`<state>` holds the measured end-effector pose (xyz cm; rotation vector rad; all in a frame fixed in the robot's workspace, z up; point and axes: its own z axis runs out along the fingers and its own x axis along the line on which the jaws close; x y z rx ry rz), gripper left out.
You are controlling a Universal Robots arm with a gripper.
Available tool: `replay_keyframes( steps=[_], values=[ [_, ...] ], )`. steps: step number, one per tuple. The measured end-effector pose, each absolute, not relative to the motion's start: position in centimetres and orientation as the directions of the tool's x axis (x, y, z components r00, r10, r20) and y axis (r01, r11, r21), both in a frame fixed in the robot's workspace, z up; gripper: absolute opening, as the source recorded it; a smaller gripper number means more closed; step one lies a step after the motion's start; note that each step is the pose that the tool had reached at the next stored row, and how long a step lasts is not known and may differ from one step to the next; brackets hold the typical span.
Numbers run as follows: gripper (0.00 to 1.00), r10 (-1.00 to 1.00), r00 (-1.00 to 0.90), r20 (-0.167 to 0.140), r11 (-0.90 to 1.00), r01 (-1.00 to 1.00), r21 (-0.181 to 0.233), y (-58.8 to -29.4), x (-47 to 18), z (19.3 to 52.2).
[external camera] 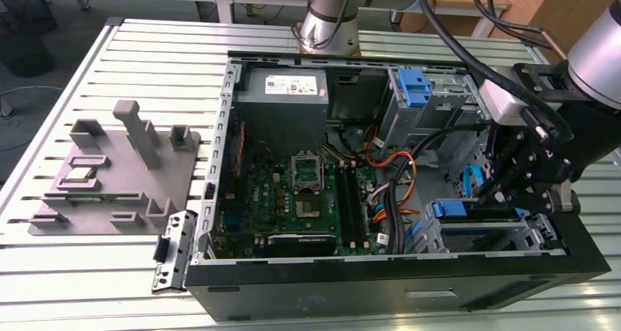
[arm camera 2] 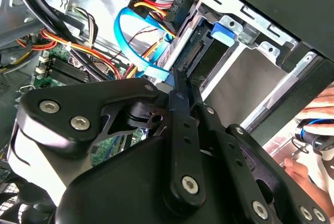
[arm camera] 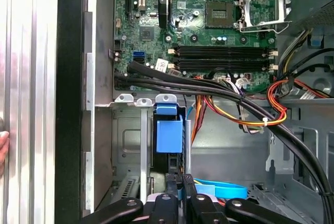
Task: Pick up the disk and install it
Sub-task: 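Insert the first disk wire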
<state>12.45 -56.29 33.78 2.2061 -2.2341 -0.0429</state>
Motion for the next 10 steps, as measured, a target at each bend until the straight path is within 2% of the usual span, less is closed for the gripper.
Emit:
replay_keyframes(
  steps=[10],
  values=[
    [0.16,-1.000,-0.013,-0.018,0.012,-1.000,0.021,-56.31,12.60,33.42]
  ],
)
